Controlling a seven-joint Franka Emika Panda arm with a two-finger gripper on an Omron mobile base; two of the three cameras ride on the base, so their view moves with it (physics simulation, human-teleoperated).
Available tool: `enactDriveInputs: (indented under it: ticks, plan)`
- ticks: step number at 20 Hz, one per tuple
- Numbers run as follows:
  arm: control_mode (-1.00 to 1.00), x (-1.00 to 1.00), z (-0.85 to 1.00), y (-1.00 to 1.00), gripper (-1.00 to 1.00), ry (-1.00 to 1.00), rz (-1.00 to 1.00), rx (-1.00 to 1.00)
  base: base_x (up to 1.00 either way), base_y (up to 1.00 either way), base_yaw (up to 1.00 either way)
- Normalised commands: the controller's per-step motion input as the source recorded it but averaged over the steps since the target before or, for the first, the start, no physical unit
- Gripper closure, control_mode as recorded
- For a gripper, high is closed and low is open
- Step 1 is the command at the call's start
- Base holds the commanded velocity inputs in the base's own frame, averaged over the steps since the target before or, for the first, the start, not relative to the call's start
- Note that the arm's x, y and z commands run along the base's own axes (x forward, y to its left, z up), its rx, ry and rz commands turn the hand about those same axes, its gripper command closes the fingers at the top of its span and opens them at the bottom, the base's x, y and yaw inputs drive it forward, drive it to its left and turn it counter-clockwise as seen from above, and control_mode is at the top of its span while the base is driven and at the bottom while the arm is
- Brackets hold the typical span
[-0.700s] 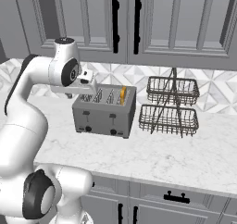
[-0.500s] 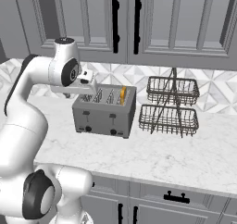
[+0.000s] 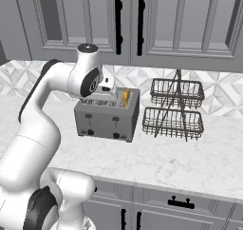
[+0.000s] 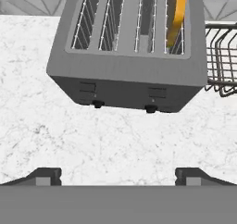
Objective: Start the toaster. Once the lever pops up, take the bread to the plate on the dining counter.
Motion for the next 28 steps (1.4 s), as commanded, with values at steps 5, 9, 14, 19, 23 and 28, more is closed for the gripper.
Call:
enactDriveInputs:
  ticks: [5,9,14,19,23,28]
  plan:
    - [-1.00,0.00,-0.45,-0.62,-1.00,0.00,-0.01,0.00,0.00,0.00,0.00]
    - [-1.00,0.00,-0.62,-0.33,-1.00,0.00,-0.02,0.00,0.00,0.00,0.00]
    - [-1.00,0.01,-0.65,-0.15,-1.00,-0.01,-0.03,0.00,0.00,0.00,0.00]
    - [-1.00,0.16,-0.40,-0.12,-1.00,-0.10,-0.08,0.01,0.00,0.00,0.00]
    - [-1.00,0.33,-0.15,-0.08,-1.00,-0.07,-0.14,0.05,0.00,0.00,0.00]
    - [-1.00,0.46,-0.01,-0.10,-1.00,0.00,-0.10,0.10,0.00,0.00,0.00]
